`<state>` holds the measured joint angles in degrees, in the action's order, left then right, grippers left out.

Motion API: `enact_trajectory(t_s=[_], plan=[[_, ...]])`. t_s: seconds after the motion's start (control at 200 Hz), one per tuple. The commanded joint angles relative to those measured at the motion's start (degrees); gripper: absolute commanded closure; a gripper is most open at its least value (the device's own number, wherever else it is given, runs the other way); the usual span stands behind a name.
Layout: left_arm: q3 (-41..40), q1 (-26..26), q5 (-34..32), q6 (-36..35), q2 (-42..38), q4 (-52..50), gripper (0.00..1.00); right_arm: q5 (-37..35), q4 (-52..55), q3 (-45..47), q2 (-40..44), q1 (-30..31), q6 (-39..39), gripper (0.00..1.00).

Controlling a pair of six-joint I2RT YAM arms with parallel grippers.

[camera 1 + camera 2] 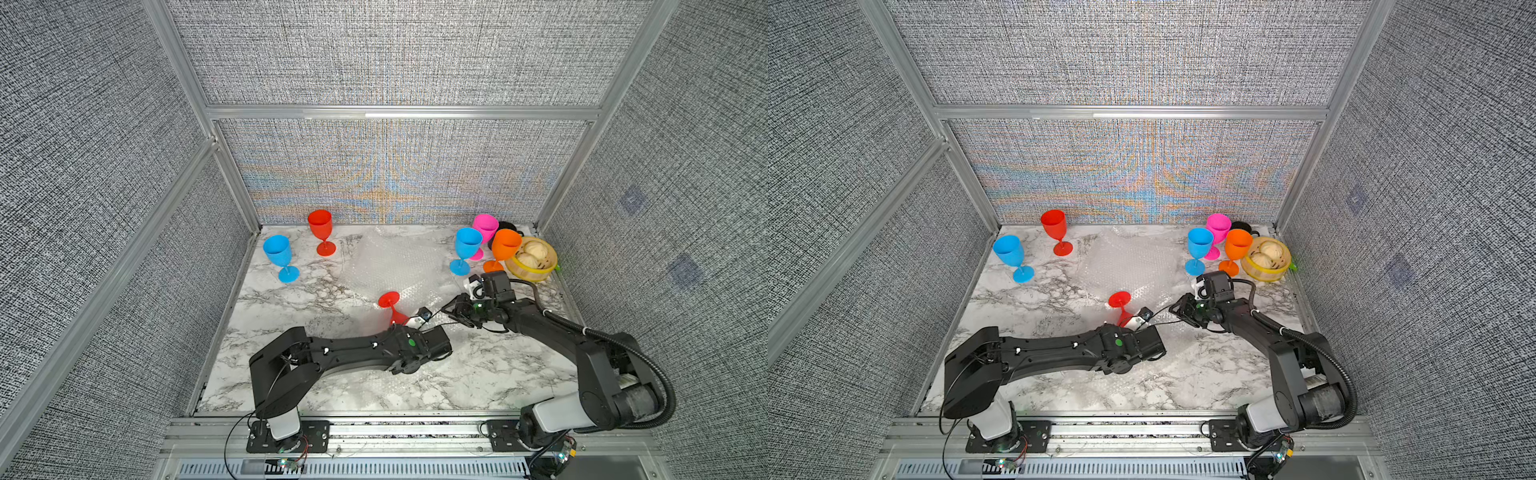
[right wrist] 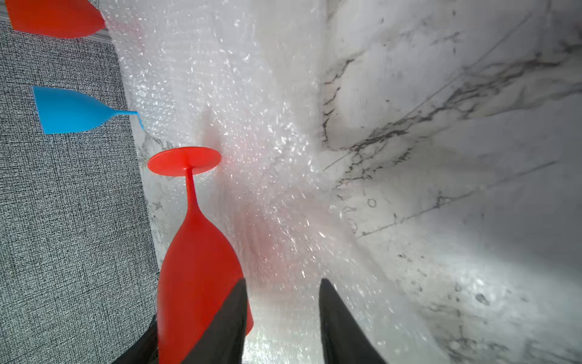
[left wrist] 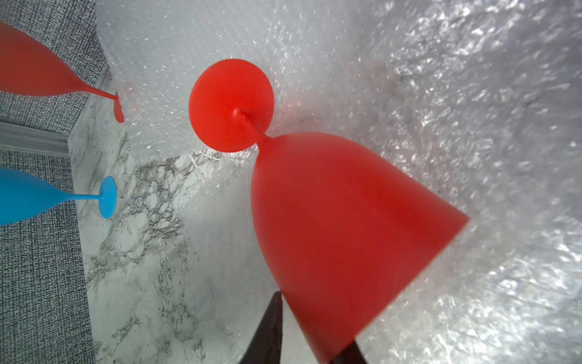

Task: Unpack wine glasses from bubble wrap
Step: Pick up the wine glass from the bubble wrap.

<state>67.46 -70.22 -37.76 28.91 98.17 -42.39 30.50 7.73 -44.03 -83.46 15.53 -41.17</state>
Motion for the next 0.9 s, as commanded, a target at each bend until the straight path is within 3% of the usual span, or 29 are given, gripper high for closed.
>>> enact_trajectory(t_s=[0.0,0.295,0.365,0.696,0.896], plan=[[-0.14,1.02,0.22,-0.9,-2.11,-1.15,0.8,0.2,1.43,-0.8,0.4,0.16,0.97,0.6],[-1.62,6.46,1.78,-1.36,-10.4,-0.2,0.91,-1.06,3.32,-1.69,2.2,0.71,2.36,0.62],[-1.68,8.41,1.9,-1.68,-12.38,-0.32,1.0,-0.84,3.43,-2.1,2.24,1.32,2.98,0.63],[-1.15,19.35,7.27,-2.41,-21.8,0.36,1.0,-2.52,5.63,-3.55,2.67,3.88,5.72,0.63],[0.62,32.31,17.69,0.88,-25.21,0.86,1.0,-3.18,5.72,-4.71,1.4,5.83,6.17,0.63]])
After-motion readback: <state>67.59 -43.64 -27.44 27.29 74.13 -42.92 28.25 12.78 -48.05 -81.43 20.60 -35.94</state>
